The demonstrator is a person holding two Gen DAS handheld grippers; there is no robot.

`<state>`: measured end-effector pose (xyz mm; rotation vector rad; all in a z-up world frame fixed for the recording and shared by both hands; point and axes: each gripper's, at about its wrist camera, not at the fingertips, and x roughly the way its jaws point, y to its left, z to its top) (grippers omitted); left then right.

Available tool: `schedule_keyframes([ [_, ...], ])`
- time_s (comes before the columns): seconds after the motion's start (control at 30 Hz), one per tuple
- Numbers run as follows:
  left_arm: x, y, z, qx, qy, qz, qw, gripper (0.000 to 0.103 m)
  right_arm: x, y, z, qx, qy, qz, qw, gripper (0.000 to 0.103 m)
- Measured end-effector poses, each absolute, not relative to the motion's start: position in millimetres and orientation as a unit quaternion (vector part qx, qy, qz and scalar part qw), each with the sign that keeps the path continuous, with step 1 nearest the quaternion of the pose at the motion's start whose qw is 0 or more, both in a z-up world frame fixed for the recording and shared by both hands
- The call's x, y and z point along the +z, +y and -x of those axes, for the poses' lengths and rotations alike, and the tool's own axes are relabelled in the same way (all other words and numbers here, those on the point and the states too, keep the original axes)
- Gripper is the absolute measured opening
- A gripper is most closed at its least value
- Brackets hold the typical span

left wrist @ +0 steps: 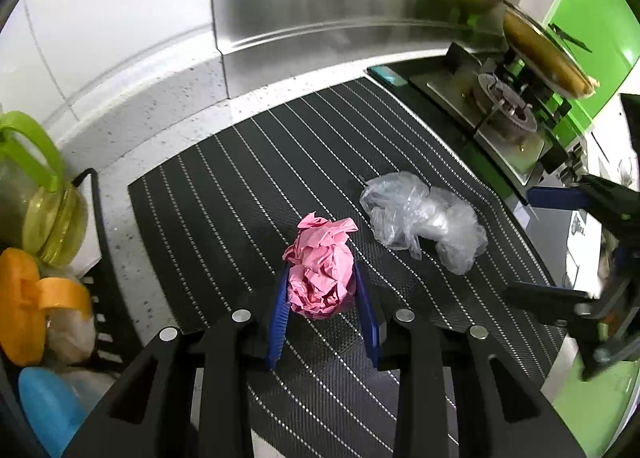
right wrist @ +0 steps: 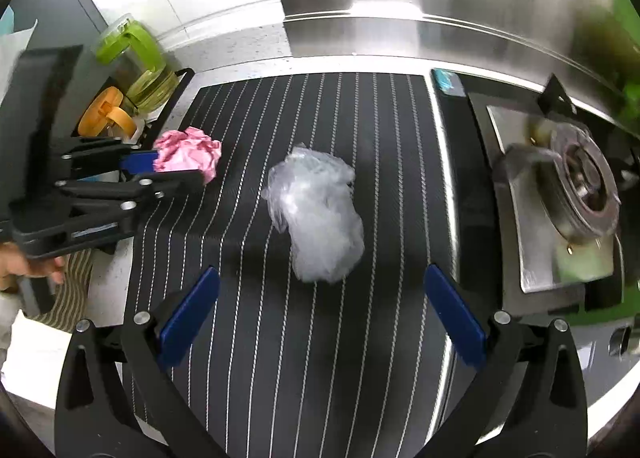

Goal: Collect trash
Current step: 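Grasp the pink crumpled paper with the left tool while the right tool approaches the plastic bag, then close the right tool on the clear plastic bag and lift it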

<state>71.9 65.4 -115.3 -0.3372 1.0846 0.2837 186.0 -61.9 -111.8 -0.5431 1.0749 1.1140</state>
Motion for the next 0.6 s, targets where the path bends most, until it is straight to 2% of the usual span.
schedule_keyframes([
  [0.4,-116.7,70.6,-61.5,0.156,0.505,0.181,0.830,0.031,-137.4,-22.7,-193.3,0.520,0.467,0.276,0.660,0.099],
  [0.47,-117.4,70.9,-61.8,0.159,0.505,0.183,0.829,0.031,-140.5,-18.5,-192.5,0.528,0.467,0.279,0.653,0.083],
  [0.5,-117.3,70.7,-61.7,0.159,0.505,0.183,0.829,0.031,-143.2,-15.9,-192.0,0.530,0.470,0.282,0.647,0.062],
  [0.53,-116.9,70.4,-62.2,0.159,0.505,0.183,0.829,0.031,-145.4,-14.1,-191.7,0.529,0.472,0.287,0.645,0.051],
  [0.57,-116.6,69.8,-62.5,0.158,0.504,0.184,0.829,0.031,-147.3,-13.0,-191.2,0.530,0.473,0.290,0.642,0.045],
  [0.6,-115.8,68.9,-62.4,0.157,0.504,0.184,0.829,0.031,-147.1,-12.9,-190.6,0.532,0.473,0.288,0.640,0.032],
])
